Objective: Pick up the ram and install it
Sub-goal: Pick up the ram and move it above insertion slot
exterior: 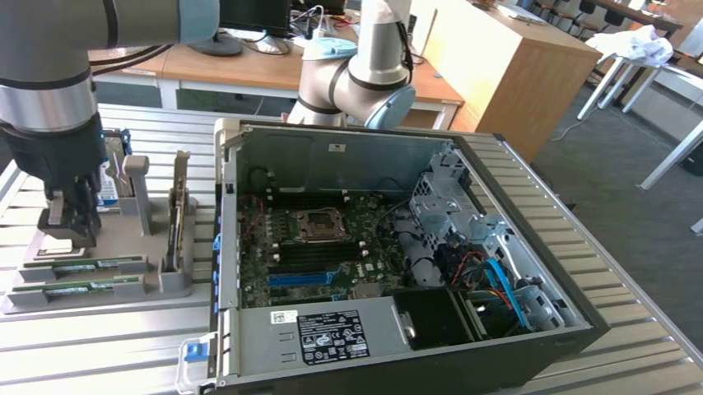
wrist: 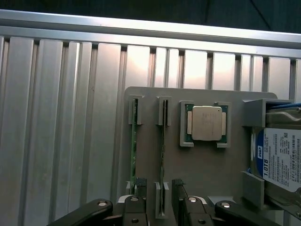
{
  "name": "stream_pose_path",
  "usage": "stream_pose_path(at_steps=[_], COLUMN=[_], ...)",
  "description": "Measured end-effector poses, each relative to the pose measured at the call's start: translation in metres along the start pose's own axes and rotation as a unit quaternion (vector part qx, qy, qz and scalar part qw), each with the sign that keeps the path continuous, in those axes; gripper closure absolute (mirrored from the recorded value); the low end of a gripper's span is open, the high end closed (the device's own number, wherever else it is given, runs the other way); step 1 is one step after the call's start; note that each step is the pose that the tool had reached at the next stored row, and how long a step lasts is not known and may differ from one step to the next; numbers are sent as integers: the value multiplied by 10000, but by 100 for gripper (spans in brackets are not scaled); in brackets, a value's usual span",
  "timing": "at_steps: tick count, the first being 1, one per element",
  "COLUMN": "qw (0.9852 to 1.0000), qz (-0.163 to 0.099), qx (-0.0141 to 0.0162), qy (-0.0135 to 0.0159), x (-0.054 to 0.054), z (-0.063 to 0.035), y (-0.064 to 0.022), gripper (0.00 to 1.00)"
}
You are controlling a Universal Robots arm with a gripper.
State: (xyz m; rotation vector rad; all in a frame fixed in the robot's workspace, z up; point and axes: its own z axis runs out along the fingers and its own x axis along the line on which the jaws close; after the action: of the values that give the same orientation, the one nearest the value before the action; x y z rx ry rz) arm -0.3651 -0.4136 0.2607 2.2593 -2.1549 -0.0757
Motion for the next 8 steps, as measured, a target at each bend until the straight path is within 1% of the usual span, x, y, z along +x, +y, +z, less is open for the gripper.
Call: stream_pose_path(at_steps=[8], qw=[10000], qz=[0], qx=[0], qy=[0], x=[2], z=[87], y=[-4], gripper=[65])
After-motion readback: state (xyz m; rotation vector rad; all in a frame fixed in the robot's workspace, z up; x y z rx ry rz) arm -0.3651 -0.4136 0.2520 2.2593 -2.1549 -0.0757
